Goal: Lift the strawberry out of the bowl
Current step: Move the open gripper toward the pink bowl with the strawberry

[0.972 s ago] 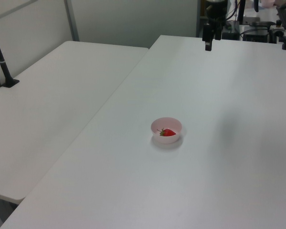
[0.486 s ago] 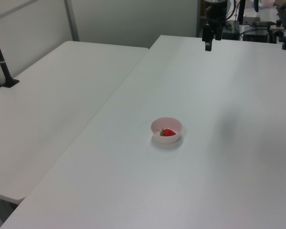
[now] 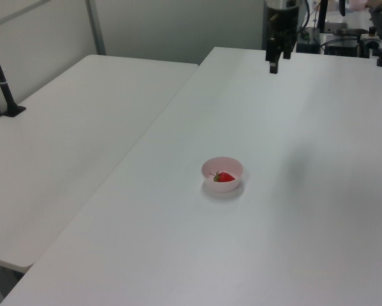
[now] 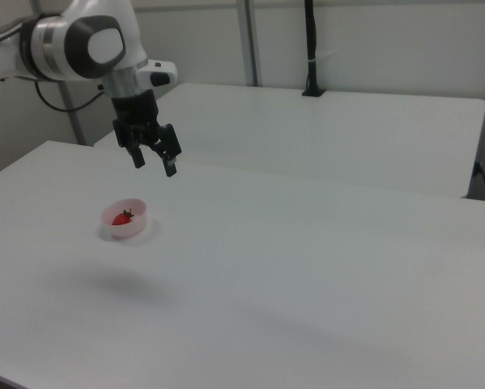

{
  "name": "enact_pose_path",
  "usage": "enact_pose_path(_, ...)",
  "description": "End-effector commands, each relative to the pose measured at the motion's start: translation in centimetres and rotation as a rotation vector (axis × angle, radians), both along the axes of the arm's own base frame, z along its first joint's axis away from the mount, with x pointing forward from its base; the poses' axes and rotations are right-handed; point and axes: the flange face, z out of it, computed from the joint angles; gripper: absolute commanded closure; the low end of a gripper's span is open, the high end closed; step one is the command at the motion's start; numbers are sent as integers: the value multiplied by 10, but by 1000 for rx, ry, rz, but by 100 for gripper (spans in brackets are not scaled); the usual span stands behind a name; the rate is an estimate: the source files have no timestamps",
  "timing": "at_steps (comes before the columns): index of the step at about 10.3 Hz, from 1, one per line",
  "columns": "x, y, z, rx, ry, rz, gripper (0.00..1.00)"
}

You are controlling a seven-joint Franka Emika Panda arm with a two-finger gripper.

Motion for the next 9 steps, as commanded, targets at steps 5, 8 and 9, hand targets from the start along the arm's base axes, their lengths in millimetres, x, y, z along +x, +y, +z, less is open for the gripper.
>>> enact_pose_path(5,50,100,-74,51,-53,73,8)
enact_pose_path(8,58,158,-127,48,-52,40,21)
enact_pose_path(9,57,178,-142,49,-56,58,21)
